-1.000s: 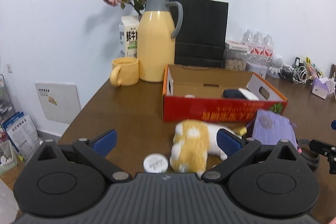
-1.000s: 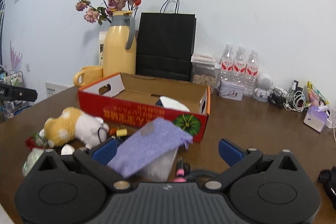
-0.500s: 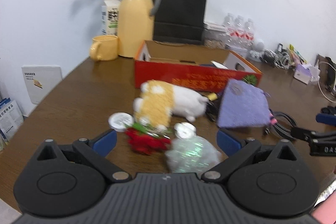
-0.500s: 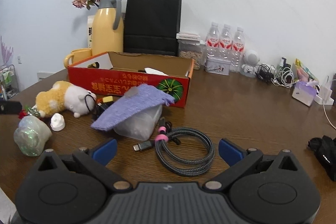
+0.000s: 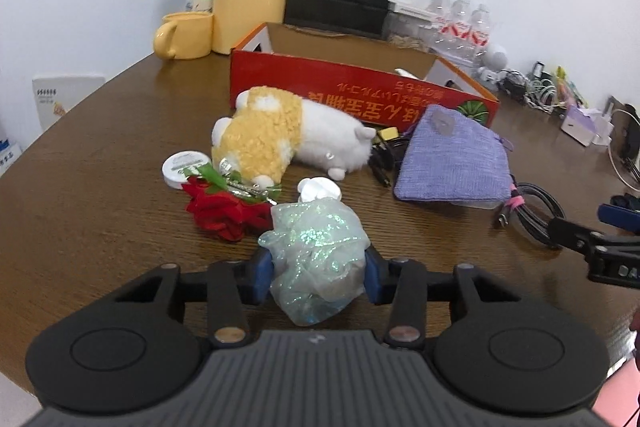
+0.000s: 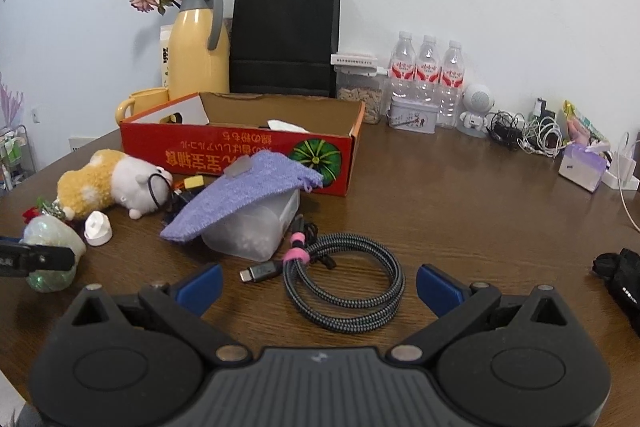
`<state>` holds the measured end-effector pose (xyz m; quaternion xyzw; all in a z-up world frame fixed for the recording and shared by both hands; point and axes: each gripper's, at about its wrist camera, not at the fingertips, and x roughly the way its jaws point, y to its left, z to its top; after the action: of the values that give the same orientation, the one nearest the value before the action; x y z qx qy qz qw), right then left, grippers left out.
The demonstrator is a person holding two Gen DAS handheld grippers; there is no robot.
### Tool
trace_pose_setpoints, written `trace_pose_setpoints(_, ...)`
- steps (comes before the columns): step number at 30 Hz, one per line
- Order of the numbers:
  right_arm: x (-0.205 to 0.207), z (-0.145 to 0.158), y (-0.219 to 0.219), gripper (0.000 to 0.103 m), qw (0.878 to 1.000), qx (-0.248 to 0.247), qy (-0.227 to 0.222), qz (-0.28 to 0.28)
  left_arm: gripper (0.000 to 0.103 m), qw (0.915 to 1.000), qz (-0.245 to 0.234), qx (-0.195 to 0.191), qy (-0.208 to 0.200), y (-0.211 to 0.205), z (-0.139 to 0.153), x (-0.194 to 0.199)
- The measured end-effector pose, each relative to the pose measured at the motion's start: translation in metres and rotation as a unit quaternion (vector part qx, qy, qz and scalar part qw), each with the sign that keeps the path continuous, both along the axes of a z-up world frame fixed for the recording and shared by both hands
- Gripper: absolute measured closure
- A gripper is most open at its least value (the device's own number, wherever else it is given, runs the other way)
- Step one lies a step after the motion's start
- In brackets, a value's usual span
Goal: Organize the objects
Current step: 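Grasp the clear plastic bag with the left tool while the right tool grasps the black braided cable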
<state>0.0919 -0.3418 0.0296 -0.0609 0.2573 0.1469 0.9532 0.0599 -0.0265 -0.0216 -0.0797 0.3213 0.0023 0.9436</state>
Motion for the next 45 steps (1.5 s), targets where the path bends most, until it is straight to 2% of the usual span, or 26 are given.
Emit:
trace_pose_setpoints(11, 0.027, -0.011, -0.003, 0.0, 0.999, -0.032, 0.031, 0.014, 0.059, 0.999, -0.017, 0.003, -0.04, 0.003, 0.016, -0.012)
trace_pose_setpoints(18, 0.061, -0.021, -0.007, 0.0, 0.996, -0.032, 0.077, 0.037, 0.059, 0.9987, -0.008, 0.003, -0.051, 0.01, 0.023, -0.012)
trace_pose_setpoints(24, 0.083, -0.024, -0.013, 0.0, 0.993, -0.011, 0.102, 0.054, 0.059, 0.9983, -0.005, 0.0, -0.058, 0.015, 0.028, -0.014)
trace_pose_setpoints(40, 0.077, -0.027, -0.01, 0.0, 0.994, -0.006, 0.087, 0.062, 0.059, 0.9979, 0.006, -0.011, -0.063, 0.022, 0.03, -0.016)
trace_pose_setpoints(43, 0.071, -0.025, -0.009, 0.014, 0.995, -0.003, 0.078, 0.069, 0.059, 0.9978, 0.006, -0.013, -0.065, 0.024, 0.031, -0.016)
trace_pose_setpoints(45, 0.067, -0.025, -0.007, 0.014, 0.995, -0.004, 0.076, 0.065, 0.059, 0.9976, 0.007, -0.014, -0.067, 0.025, 0.031, -0.016)
